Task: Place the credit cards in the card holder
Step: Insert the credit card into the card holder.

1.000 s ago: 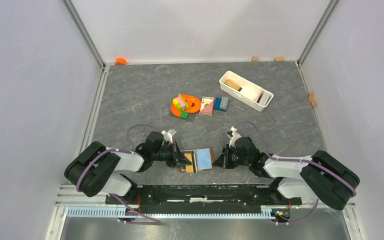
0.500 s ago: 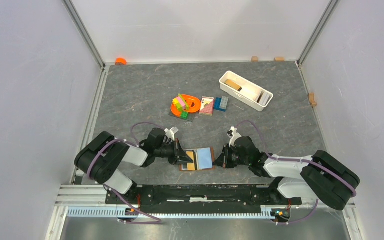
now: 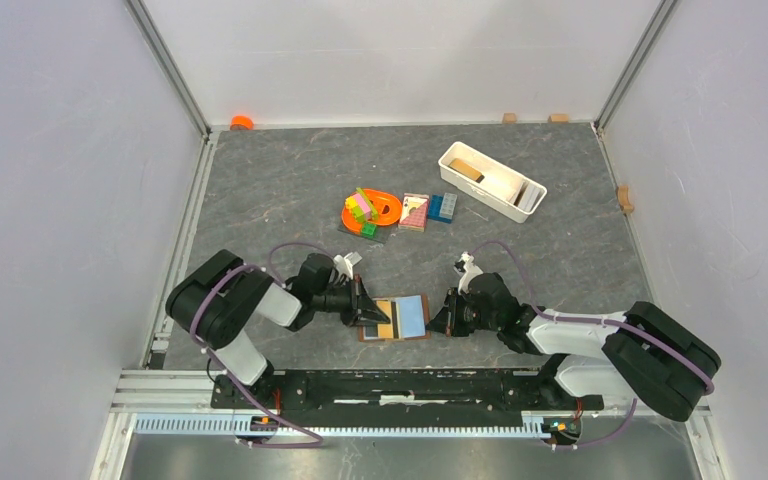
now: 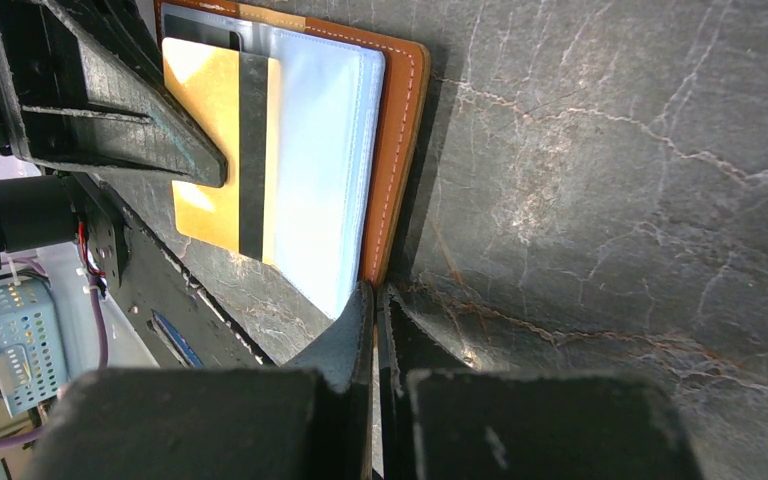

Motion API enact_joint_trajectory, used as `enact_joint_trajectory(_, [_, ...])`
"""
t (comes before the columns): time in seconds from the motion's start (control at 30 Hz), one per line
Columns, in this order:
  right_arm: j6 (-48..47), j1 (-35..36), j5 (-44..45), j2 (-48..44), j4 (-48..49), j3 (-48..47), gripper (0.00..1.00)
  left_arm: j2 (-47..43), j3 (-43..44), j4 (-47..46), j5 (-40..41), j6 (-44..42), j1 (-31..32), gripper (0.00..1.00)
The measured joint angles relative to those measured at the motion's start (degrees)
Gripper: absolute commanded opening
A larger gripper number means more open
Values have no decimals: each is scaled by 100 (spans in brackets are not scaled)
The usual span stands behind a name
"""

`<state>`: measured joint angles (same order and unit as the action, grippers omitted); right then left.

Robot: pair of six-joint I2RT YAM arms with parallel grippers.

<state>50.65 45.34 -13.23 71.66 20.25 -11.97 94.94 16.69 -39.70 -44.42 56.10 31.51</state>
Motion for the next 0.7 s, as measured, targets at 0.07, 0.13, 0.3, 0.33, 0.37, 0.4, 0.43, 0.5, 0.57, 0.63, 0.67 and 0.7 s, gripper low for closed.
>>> enact_joint_trajectory(0.07, [-2, 4, 7, -4, -13, -4, 0, 66, 33, -31, -42, -2, -24, 2])
enact_joint_trajectory(0.13, [-2, 4, 9, -4, -20, -7, 0, 131, 63, -72, -76, -15, -46, 2])
enact_joint_trajectory(0.3, [-2, 11, 22, -4, -24, -11, 0, 205, 149, -57, -96, -175, -87, 2])
enact_joint_trajectory(0.33, [-4, 15, 26, -4, -24, -13, 0, 205, 173, -33, -94, -227, -92, 2])
enact_joint_trajectory(0.37, [-9, 17, 31, -4, -24, -15, 0, 205, 192, -9, -94, -264, -96, 2])
enact_joint_trajectory(0.4, [-13, 20, 35, -4, -24, -15, 0, 205, 219, 24, -92, -293, -98, 2])
enact_joint_trajectory(0.43, [-17, 22, 37, -4, -26, -15, 0, 210, 229, 33, -94, -321, -101, 2])
enact_joint_trajectory(0.5, [-28, 28, 44, -4, -31, -20, 0, 245, 245, 33, -101, -363, -101, 2])
enact_joint_trajectory(0.57, [-46, 31, 44, -4, -39, -26, 0, 275, 249, 17, -105, -367, -101, 2])
enact_joint_trajectory(0.63, [-59, 31, 44, -4, -50, -35, 0, 284, 249, 9, -111, -367, -101, 2])
enact_joint_trajectory(0.67, [-61, 31, 44, -4, -57, -35, 0, 284, 249, 9, -107, -367, -92, 2])
enact_joint_trajectory(0.7, [-63, 31, 44, -4, -63, -39, 0, 284, 249, 11, -90, -367, -66, 2])
